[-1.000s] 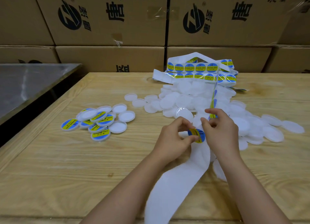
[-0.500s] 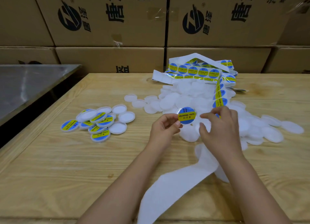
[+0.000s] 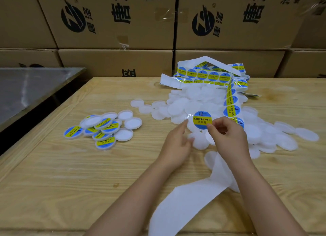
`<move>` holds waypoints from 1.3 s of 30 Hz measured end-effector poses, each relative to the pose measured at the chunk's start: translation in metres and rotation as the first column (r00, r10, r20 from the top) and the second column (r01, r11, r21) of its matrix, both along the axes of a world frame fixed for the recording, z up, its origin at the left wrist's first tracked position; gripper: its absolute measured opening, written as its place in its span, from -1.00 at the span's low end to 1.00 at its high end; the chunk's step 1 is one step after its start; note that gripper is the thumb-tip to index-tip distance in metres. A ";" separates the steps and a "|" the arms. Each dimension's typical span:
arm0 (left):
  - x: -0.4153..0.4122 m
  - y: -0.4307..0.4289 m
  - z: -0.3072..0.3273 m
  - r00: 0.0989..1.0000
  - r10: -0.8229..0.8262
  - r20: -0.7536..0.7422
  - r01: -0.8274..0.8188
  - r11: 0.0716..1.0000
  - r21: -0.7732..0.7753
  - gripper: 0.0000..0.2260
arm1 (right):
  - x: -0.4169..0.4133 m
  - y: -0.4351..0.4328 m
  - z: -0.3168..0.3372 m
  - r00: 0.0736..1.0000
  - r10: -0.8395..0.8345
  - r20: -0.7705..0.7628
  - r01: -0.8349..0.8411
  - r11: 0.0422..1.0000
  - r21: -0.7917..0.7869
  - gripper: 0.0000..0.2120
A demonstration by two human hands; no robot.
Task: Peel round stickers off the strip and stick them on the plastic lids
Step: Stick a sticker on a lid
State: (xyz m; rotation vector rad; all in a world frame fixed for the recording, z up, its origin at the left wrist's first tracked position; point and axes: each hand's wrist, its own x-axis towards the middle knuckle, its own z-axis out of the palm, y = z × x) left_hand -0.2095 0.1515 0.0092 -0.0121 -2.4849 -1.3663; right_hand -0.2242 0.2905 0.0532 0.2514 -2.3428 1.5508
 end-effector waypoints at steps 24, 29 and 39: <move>0.010 0.007 0.018 0.998 -0.035 -0.050 0.059 0.763 0.644 -0.43 | -0.004 -0.014 -0.016 0.990 0.125 0.060 -0.110 0.972 -0.206 -0.49; 0.006 -0.002 0.023 0.988 -0.116 0.101 -0.018 0.564 0.825 -0.82 | -0.005 -0.013 -0.016 0.987 0.157 0.036 -0.145 0.963 -0.226 -0.50; 0.009 -0.007 0.024 0.980 -0.170 0.107 -0.023 0.432 0.902 -0.85 | -0.008 -0.008 -0.009 0.976 0.176 0.126 -0.098 0.877 -0.471 -0.90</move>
